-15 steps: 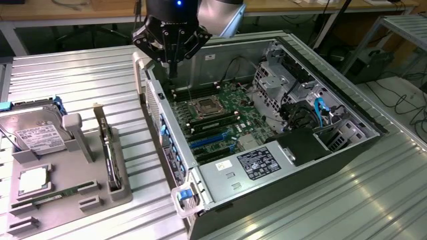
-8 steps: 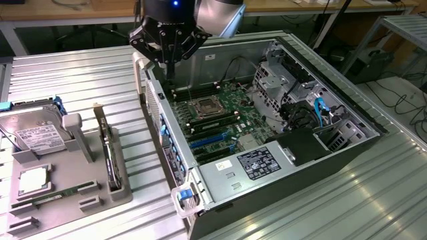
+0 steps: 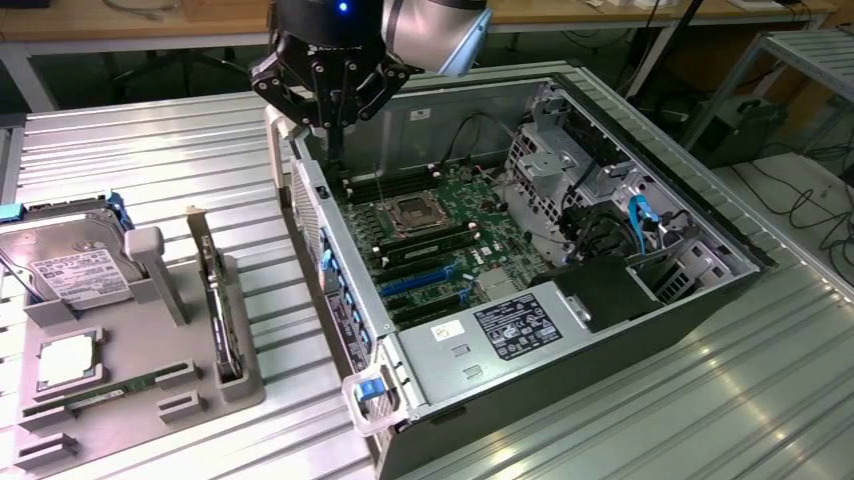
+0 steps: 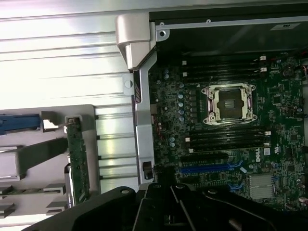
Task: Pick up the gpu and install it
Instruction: 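Reach for the gpu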
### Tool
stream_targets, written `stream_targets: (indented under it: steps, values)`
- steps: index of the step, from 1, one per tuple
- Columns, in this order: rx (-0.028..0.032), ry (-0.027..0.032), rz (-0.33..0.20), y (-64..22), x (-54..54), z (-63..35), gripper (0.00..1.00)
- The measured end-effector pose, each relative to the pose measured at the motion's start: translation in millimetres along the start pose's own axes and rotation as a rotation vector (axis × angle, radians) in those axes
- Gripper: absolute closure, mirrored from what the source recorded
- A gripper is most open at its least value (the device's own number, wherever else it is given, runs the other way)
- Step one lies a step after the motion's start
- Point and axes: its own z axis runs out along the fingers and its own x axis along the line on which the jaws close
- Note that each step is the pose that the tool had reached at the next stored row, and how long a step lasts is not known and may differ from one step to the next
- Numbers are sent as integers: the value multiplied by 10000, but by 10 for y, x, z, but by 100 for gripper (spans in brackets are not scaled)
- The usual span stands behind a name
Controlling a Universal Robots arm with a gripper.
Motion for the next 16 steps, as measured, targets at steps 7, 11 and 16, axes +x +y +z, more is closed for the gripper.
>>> stream_targets:
  steps: [7,11,16]
  values:
    - [0,1,0,-6,45,0,89]
    - [0,0,0,-10,76,0,89]
    - [0,0,1,-16,108,0,89]
